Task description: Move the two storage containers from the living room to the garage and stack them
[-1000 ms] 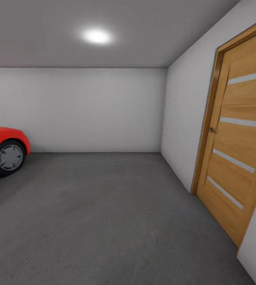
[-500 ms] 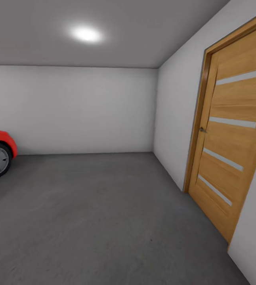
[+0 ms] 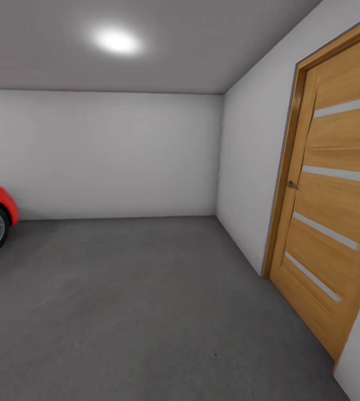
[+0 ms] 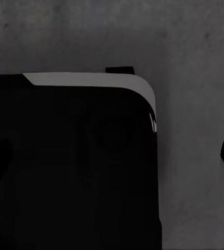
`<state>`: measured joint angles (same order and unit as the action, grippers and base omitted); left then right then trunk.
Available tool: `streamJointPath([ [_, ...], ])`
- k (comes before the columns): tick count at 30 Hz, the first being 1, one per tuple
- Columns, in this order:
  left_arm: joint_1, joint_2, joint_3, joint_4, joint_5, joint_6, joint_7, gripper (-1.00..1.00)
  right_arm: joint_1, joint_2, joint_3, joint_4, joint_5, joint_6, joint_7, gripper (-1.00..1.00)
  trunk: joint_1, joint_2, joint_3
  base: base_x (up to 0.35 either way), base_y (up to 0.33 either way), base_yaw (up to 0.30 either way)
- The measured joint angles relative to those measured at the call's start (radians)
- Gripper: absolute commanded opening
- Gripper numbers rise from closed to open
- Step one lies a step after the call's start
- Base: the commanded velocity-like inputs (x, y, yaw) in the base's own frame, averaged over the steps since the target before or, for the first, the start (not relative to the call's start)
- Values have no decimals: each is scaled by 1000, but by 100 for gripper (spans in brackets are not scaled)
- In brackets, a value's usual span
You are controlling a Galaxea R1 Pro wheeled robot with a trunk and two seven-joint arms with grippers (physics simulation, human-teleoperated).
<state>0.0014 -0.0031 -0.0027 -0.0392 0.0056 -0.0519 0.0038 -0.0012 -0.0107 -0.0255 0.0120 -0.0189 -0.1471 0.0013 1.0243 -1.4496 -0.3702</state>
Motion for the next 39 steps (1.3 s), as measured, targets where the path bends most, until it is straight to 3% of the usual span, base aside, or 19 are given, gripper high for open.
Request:
streamJointPath([
  [39, 0, -1, 0, 0, 0, 0, 0, 100, 0, 2, 2, -1, 27, -6, 0, 100, 0, 0, 0, 323, 0, 0],
])
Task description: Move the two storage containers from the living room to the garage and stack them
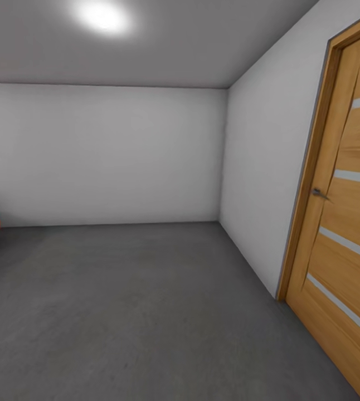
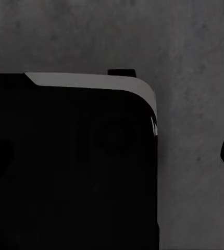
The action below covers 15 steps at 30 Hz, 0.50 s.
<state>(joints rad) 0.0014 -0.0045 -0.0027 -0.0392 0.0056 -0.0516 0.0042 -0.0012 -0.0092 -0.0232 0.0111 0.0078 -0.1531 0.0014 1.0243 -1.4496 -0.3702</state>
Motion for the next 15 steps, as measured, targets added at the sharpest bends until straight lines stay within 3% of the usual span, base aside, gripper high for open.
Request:
streamJointPath([
  [15, 0, 0, 0, 0, 0, 0, 0, 100, 0, 0, 0, 0, -1, 1, 0, 100, 0, 0, 0, 323, 0, 0],
])
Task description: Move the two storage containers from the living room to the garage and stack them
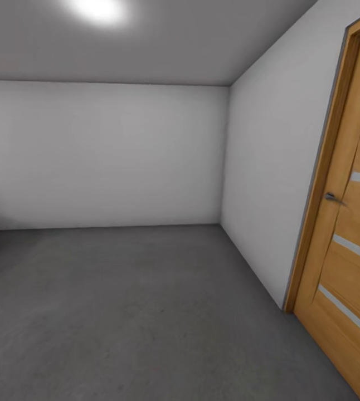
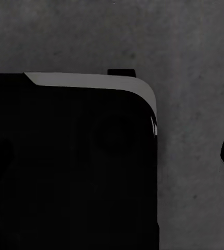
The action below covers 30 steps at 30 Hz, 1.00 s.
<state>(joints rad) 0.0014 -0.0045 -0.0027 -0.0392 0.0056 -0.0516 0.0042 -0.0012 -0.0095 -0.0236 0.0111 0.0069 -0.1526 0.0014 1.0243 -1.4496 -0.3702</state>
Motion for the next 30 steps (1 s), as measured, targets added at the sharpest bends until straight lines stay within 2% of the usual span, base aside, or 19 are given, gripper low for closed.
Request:
streamJointPath([
  [14, 0, -1, 0, 0, 0, 0, 0, 100, 0, 1, -2, 0, 2, -5, 0, 100, 0, 0, 0, 323, 0, -9],
  [30, 0, 0, 0, 0, 1, 0, 0, 100, 0, 2, -3, 0, -8, -4, -2, 100, 0, 0, 0, 323, 0, -224],
])
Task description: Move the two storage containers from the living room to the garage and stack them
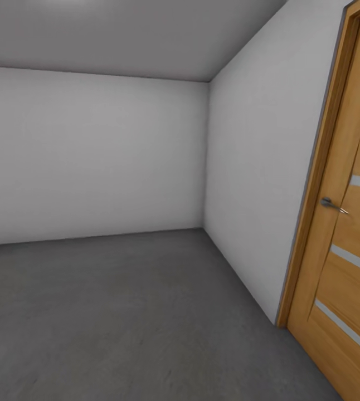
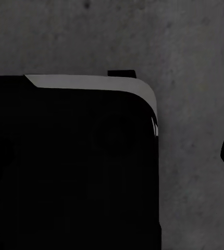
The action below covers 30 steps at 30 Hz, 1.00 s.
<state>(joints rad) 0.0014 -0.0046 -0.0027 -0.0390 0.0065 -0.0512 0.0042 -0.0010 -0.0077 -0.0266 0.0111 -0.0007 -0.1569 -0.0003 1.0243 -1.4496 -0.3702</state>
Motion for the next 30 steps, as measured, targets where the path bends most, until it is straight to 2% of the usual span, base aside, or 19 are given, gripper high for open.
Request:
streamJointPath([
  [30, 0, 0, 0, 0, 0, 0, 0, 100, 0, -1, 0, 0, -1, 0, -1, 100, 0, 0, 0, 323, 0, -251],
])
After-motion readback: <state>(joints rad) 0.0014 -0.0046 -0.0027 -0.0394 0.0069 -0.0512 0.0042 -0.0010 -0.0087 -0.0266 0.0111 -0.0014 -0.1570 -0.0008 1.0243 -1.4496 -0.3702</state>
